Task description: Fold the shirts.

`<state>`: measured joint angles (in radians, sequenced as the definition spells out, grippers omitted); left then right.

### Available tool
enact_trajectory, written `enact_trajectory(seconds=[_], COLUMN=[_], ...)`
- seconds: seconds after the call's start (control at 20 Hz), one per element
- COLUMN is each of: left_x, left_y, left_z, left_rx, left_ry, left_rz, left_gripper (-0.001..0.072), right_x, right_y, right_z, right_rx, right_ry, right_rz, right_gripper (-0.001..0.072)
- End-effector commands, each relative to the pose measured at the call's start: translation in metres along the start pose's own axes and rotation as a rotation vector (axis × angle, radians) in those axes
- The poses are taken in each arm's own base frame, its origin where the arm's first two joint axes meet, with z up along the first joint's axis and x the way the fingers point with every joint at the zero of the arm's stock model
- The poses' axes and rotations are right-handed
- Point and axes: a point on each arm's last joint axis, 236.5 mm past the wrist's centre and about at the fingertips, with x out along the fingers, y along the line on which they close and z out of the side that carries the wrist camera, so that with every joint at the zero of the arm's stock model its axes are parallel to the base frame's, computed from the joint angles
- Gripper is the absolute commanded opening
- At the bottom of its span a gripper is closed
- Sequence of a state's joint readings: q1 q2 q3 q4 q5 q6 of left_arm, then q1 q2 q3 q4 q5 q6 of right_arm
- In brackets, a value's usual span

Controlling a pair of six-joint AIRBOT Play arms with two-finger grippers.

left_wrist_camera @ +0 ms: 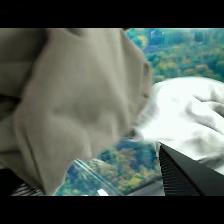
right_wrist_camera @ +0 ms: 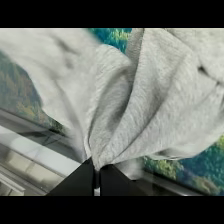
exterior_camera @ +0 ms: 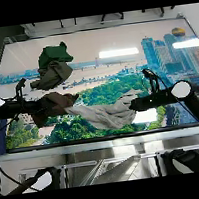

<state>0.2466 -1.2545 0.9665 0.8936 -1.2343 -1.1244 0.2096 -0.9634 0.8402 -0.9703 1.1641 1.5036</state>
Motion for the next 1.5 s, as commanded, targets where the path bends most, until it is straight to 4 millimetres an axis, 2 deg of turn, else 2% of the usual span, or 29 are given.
enact_trajectory(seconds=[0.0, 0.15, 0.25, 0.3, 0.35, 0.4, 0.5, 0.65, 0.75, 0.85, 0.9, 0.95, 1.0, 1.15, 1.25, 1.35, 1.45], left_x=[0.011, 0.025, 0.036, 0.040, 0.040, 0.037, 0.019, -0.031, -0.066, -0.094, -0.099, -0.097, -0.088, -0.060, -0.058, -0.067, -0.069], left_y=[0.031, 0.055, 0.076, 0.087, 0.098, 0.105, 0.108, 0.115, 0.121, 0.121, 0.118, 0.115, 0.113, 0.115, 0.104, 0.070, 0.023], left_z=[-0.002, -0.003, 0.016, 0.028, 0.046, 0.065, 0.102, 0.157, 0.183, 0.199, 0.197, 0.191, 0.180, 0.134, 0.113, 0.100, 0.077], left_rx=[-0.111, -0.207, -0.269, -0.270, -0.250, -0.227, -0.191, -0.141, -0.146, -0.152, -0.150, -0.151, -0.156, -0.187, -0.219, -0.139, -0.035], left_ry=[0.019, 0.037, -0.038, -0.081, -0.130, -0.184, -0.281, -0.444, -0.536, -0.599, -0.584, -0.549, -0.495, -0.306, -0.242, -0.246, -0.249], left_rz=[0.028, 0.036, 0.085, 0.114, 0.139, 0.160, 0.186, 0.263, 0.300, 0.299, 0.290, 0.278, 0.265, 0.250, 0.213, 0.183, 0.158], left_gripper=[0.0704, 0.0703, 0.0676, 0.0395, 0.0023, 0.0018, 0.0018, 0.0018, 0.0018, 0.0020, 0.0192, 0.0635, 0.0695, 0.0694, 0.0694, 0.0693, 0.0693], right_x=[-0.002, -0.002, -0.002, -0.002, -0.003, -0.003, -0.004, -0.004, -0.004, -0.004, -0.004, -0.004, -0.004, -0.004, -0.005, -0.008, -0.009], right_y=[-0.001, -0.001, -0.001, -0.001, -0.001, 0.000, 0.000, 0.000, 0.001, 0.004, 0.005, 0.006, 0.008, 0.014, 0.021, 0.023, 0.023], right_z=[-0.013, -0.013, -0.013, -0.016, -0.019, -0.023, -0.030, -0.031, -0.031, -0.031, -0.030, -0.028, -0.027, -0.027, -0.028, -0.029, -0.028], right_rx=[0.008, 0.008, 0.017, 0.039, 0.053, 0.062, 0.066, 0.072, 0.077, 0.081, 0.082, 0.084, 0.085, 0.080, 0.059, 0.050, 0.039], right_ry=[0.049, 0.050, 0.053, 0.063, 0.077, 0.095, 0.125, 0.127, 0.127, 0.126, 0.123, 0.117, 0.112, 0.112, 0.115, 0.109, 0.104], right_rz=[-0.008, -0.008, -0.008, -0.008, -0.008, -0.008, -0.007, -0.008, -0.005, 0.009, 0.014, 0.018, 0.024, 0.052, 0.078, 0.082, 0.083], right_gripper=[0.0020, 0.0020, 0.0020, 0.0020, 0.0020, 0.0020, 0.0020, 0.0021, 0.0020, 0.0021, 0.0020, 0.0020, 0.0020, 0.0021, 0.0020, 0.0020, 0.0020])
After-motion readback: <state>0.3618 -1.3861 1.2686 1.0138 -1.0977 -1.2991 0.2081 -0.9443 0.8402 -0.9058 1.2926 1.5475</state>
